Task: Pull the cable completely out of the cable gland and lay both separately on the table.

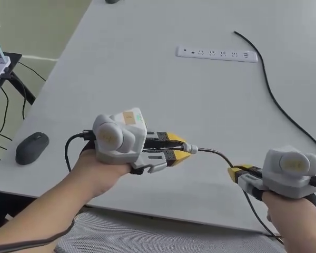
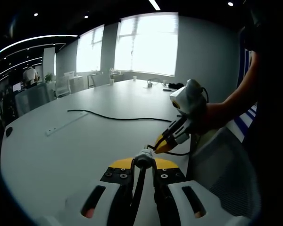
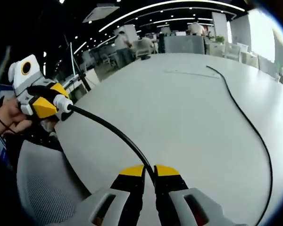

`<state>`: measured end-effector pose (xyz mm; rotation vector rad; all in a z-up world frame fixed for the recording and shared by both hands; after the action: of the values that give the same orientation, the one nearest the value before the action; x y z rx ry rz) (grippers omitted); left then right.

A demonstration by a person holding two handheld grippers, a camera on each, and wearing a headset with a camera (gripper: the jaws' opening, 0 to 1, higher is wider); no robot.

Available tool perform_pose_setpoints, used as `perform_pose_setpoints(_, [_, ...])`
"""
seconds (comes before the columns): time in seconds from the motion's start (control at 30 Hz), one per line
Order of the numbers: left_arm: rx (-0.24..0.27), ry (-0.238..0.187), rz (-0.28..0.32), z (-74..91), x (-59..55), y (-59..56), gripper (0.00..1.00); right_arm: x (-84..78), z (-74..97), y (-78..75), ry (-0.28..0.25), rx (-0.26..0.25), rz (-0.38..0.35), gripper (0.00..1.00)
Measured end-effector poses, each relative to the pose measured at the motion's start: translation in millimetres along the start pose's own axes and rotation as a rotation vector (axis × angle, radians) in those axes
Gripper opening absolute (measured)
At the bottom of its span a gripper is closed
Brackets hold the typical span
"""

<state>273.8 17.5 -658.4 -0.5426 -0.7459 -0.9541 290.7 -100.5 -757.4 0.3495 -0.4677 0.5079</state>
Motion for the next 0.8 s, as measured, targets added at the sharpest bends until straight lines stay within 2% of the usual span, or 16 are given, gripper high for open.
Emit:
perform_pose_setpoints(0.03, [0.002,-0.001,0.000,-0.1,0.4,0.5,0.15,1.2,1.0,-0.9,-0.001,-0.017,0.052,0.02])
perform_pose_setpoints(0.1, [0.004,0.000,-0.002,-0.5,0.6,1.2,0.15,4.0,4.0,0.5,-0.010,-0.035,0.105,0.05])
perform_pose_setpoints(0.17, [0.005,0.002,-0.002,-1.4,-0.1,2.2,0.15,3.9,6.7,2.1,0.002,-0.048,0.147,0.12])
perform_pose_setpoints(0.3, [0.003,0.010,-0.003,-3.8,-1.5,2.8,0.15,12.6,16.2,8.4,-0.027,-0.053,0.219,0.18])
perform_pose_setpoints(0.4, [-0.004,0.010,-0.009,-5.0,-0.2,0.3,0.15,28.3,25.5,19.5,-0.084,-0.048,0.305,0.23])
perform_pose_setpoints(0.47, [-0.005,0.011,-0.011,-5.4,-0.5,-0.2,0.15,42.3,32.5,33.6,-0.131,-0.046,0.395,0.24])
perform_pose_setpoints(0.53, [-0.005,0.011,-0.009,-5.2,-0.7,0.0,0.15,48.0,34.8,43.1,-0.139,-0.048,0.457,0.25])
perform_pose_setpoints(0.6, [-0.005,0.012,-0.010,-4.4,-0.8,0.2,0.15,55.8,36.4,56.8,-0.170,-0.036,0.522,0.25])
perform_pose_setpoints(0.7, [-0.005,0.009,-0.008,-3.3,-0.4,0.6,0.15,59.4,35.8,73.5,-0.171,-0.027,0.590,0.25])
perform_pose_setpoints(0.8, [-0.008,0.010,-0.004,-3.2,-0.8,-0.2,0.15,59.9,34.3,84.3,-0.171,-0.011,0.623,0.19])
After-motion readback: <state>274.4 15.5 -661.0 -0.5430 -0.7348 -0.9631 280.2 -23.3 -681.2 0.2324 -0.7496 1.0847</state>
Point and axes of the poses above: the centre of the closed fingertips' face, and the gripper's own axes: z roughly backward along the fingers, y roughly to its left, x roughly out of its top, the point moved 1 cm from there along z, roughly backward along the fingers, and after that the axes turned 14 degrees about y, right-handed, at the moved point
